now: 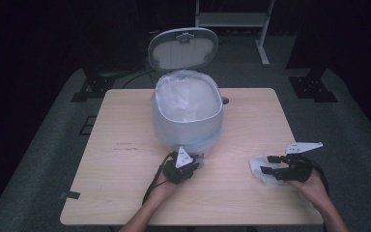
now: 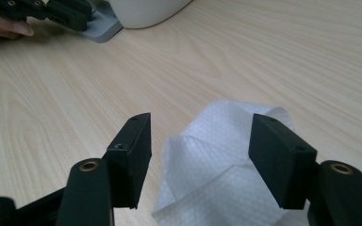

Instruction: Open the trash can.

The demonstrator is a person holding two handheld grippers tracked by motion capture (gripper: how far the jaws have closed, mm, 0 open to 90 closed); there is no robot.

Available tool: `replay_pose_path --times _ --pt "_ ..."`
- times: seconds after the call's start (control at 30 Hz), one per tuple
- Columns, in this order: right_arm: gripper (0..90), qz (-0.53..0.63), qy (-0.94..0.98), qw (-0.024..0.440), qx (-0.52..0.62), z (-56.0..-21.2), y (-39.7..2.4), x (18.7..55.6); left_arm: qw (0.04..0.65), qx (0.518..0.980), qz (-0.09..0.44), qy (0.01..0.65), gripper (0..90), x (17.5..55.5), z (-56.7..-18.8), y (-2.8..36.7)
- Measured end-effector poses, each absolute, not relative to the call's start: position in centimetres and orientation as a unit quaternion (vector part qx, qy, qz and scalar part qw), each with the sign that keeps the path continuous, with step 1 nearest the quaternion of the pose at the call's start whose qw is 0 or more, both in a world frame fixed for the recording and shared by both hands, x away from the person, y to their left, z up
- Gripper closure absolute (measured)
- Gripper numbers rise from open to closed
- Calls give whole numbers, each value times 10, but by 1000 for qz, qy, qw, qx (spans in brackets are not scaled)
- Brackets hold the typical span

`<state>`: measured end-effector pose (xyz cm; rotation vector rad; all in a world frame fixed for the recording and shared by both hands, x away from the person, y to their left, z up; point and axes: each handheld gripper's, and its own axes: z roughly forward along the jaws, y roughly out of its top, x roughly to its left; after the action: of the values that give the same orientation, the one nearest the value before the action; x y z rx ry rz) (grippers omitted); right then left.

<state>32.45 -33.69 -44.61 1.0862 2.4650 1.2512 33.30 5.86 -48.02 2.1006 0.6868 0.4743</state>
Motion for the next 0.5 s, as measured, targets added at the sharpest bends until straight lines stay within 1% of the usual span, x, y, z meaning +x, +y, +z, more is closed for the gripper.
replay_pose_path --times 0.5 --pt "359 399 837 92 363 -461 -332 324 426 841 190 275 758 333 -480 59"
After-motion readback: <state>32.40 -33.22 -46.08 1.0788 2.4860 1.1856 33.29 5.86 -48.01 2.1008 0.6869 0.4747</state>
